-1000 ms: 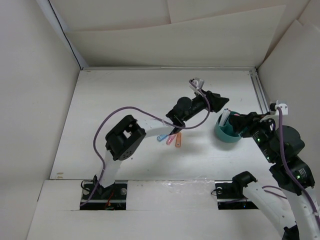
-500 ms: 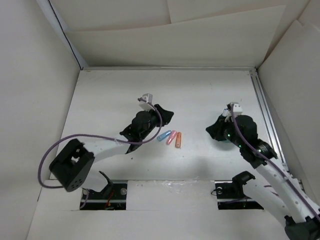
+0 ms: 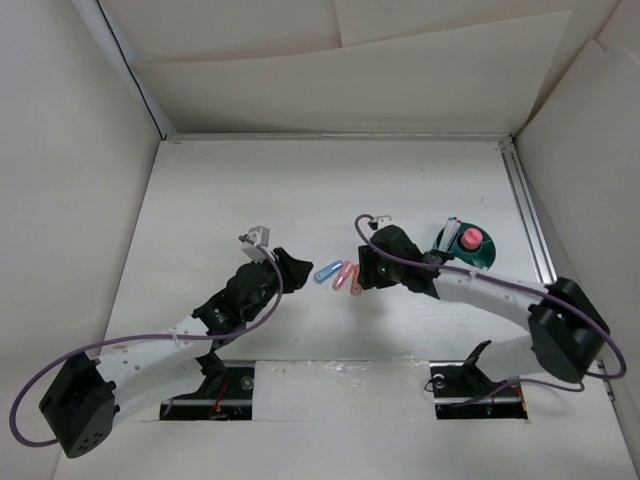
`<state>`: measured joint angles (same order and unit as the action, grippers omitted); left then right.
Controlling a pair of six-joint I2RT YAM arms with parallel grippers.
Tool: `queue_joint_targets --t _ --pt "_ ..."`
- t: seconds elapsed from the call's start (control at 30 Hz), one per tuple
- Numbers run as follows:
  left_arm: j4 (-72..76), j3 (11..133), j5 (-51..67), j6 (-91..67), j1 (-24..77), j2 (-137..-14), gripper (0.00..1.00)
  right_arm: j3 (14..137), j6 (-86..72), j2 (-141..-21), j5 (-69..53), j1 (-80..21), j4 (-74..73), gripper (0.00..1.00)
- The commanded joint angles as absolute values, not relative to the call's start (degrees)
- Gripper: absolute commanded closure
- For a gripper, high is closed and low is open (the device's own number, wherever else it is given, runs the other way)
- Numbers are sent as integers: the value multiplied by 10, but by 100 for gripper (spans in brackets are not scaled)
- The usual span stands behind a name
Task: Sort the stationery into containers
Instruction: Pick up the stationery from the center of the board.
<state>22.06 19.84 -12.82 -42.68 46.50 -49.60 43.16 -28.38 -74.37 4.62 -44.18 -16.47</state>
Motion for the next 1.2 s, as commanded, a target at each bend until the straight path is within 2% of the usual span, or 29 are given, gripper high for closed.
queue_joint_targets --t 0.0,0.17,0.33,0.67,0.97,1.17 --pt "222 172 -114 -433 467 -468 69 495 -294 -804 115 -450 -125 45" --pt "239 151 -91 -428 467 -456 69 548 -299 -901 149 -450 -125 39" --pt "264 140 -72 -423 467 -451 69 595 -318 -976 183 -455 -155 40" --pt "245 134 -78 -407 467 -408 68 596 -345 -970 222 -478 -176 45" --pt "233 134 -89 -401 467 -388 68 590 -350 -965 228 -483 -194 61" --pt "239 139 -83 -401 467 -401 68 606 -350 -983 228 -483 -207 56"
